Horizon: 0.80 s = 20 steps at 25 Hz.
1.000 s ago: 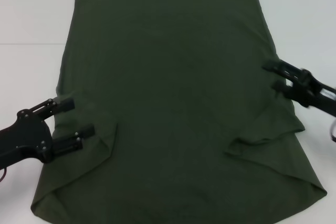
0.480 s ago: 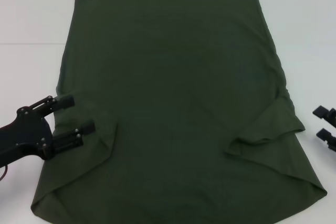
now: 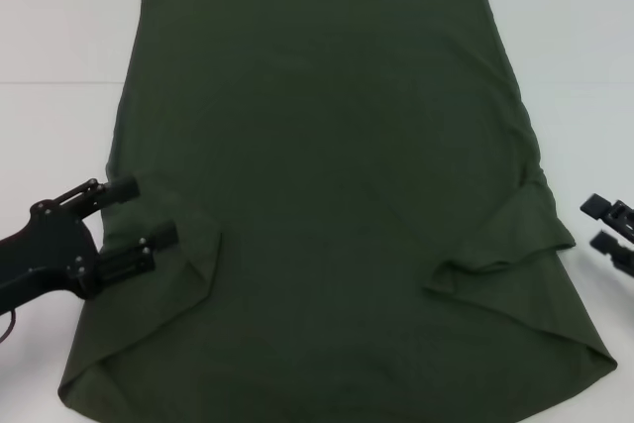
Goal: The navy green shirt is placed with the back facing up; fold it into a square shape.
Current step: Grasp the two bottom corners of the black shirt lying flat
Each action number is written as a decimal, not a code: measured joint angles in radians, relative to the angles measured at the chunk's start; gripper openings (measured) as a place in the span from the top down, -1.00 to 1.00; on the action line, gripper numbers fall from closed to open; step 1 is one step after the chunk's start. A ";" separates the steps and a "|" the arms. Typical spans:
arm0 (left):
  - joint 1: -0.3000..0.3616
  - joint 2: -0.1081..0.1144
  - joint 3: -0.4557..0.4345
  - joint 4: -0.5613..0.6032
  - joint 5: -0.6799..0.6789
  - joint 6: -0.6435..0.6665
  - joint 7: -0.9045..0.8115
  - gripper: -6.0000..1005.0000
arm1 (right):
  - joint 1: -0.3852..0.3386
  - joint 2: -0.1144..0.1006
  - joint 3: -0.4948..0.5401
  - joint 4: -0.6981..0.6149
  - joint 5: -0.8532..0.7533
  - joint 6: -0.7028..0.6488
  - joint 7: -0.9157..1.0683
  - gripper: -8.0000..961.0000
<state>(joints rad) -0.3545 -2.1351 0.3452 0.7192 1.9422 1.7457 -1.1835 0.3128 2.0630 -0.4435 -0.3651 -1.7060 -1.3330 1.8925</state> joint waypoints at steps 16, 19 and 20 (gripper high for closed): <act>-0.021 0.179 0.022 -0.024 0.169 0.048 -0.990 -0.66 | 0.049 -0.081 -0.034 -0.178 -0.284 -0.556 -0.497 -0.92; -0.033 0.193 0.021 0.007 0.288 0.071 -1.161 -0.65 | 0.075 -0.071 -0.034 -0.179 -0.356 -0.556 -0.560 -0.92; -0.036 0.195 0.021 0.016 0.323 0.073 -1.209 -0.65 | 0.081 -0.069 -0.034 -0.178 -0.372 -0.554 -0.570 -0.92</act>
<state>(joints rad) -0.3907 -1.9405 0.3661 0.7356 2.2656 1.8186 -2.3920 0.3937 1.9943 -0.4772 -0.5436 -2.0777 -1.8868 1.3224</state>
